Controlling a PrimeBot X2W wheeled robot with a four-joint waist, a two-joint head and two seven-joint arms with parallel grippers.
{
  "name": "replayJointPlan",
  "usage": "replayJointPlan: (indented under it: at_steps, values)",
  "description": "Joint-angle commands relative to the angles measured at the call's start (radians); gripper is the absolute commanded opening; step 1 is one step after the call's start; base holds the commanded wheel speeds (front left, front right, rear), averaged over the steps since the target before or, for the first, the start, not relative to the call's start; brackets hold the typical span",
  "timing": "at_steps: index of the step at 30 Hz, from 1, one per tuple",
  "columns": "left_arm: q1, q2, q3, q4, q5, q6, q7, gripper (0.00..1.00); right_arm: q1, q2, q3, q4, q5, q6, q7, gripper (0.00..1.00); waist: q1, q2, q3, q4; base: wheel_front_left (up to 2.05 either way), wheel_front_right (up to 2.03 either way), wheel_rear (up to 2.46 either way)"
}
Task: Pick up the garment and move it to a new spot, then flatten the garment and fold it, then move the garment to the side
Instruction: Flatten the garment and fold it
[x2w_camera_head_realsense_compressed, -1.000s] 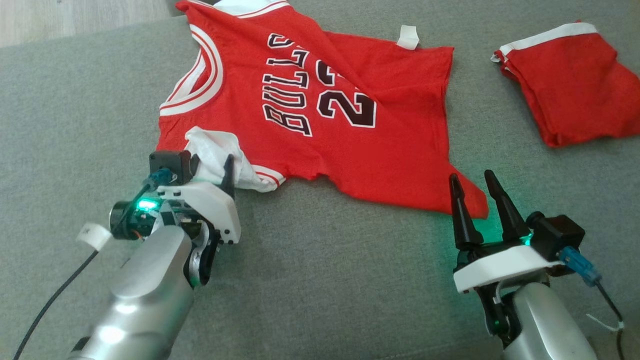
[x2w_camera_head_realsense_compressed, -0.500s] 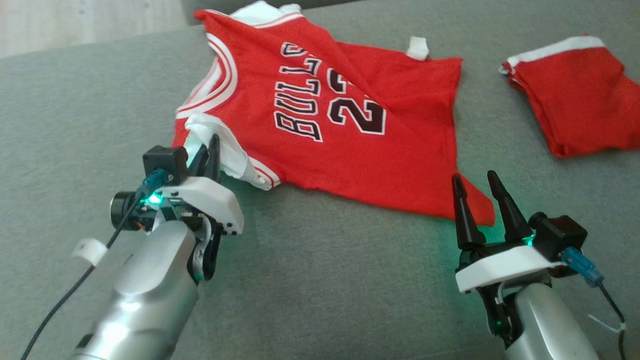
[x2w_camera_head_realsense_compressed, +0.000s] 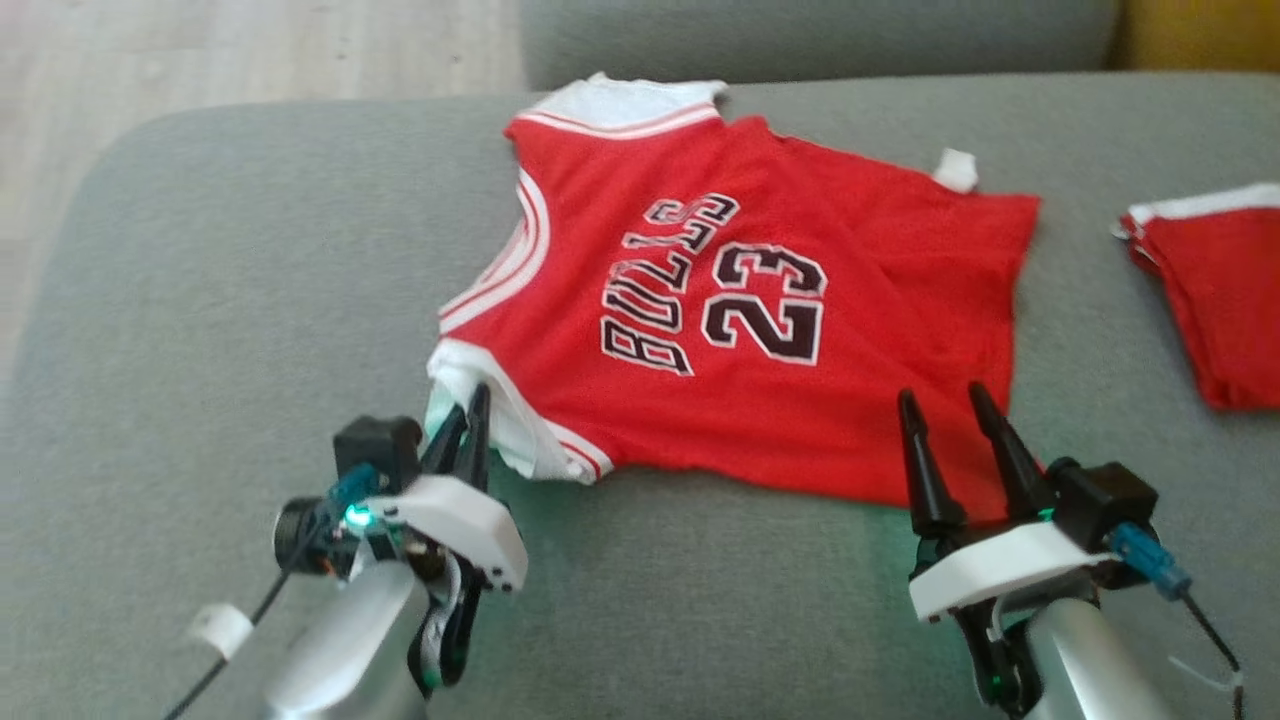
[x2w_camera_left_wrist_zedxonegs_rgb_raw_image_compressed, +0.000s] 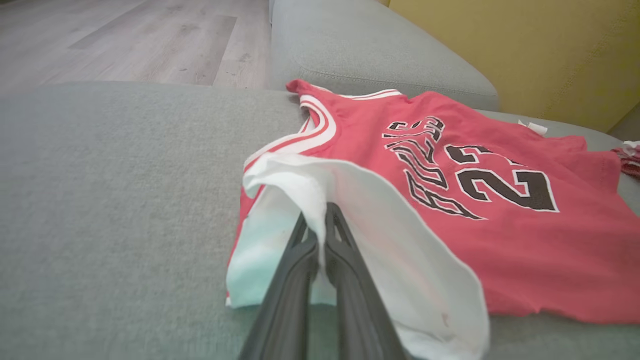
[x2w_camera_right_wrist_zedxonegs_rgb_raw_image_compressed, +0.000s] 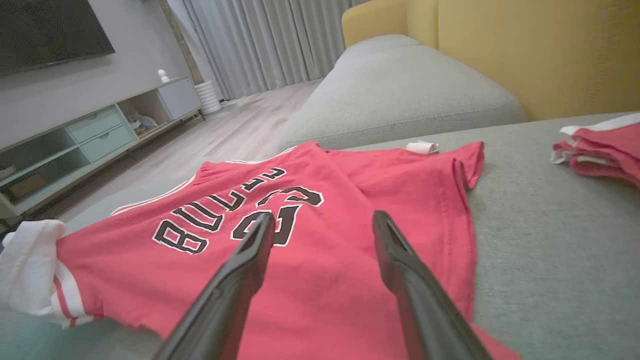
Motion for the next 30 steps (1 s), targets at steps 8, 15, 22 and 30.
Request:
replayJointPlan:
  at_steps: [8, 15, 22, 30]
  values:
    - [0.038, 0.033, 0.046, -0.061, -0.015, 0.047, -0.034, 1.0, -0.01, -0.001, 0.027, -0.018, -0.012, -0.001, -0.011, 1.0, 0.0001, 0.0, -0.039, 0.063, 0.0, 0.0, 0.0]
    - [0.11, 0.061, 0.06, -0.091, -0.028, 0.073, -0.05, 1.0, 0.009, -0.001, 0.027, -0.011, -0.013, -0.001, -0.011, 1.0, 0.0001, 0.0, -0.067, 0.092, 0.0, 0.0, 0.0]
    - [0.134, 0.095, 0.067, -0.135, -0.006, 0.099, -0.09, 1.0, 0.012, -0.001, 0.035, -0.011, -0.011, -0.001, -0.011, 1.0, 0.0001, 0.0, -0.078, 0.097, 0.0, 0.0, 0.0]
    - [0.123, 0.11, 0.044, -0.176, 0.045, 0.091, -0.134, 1.0, 0.015, -0.001, 0.036, -0.02, -0.015, -0.001, -0.011, 1.0, 0.0001, 0.0, -0.061, 0.075, 0.0, 0.0, 0.0]
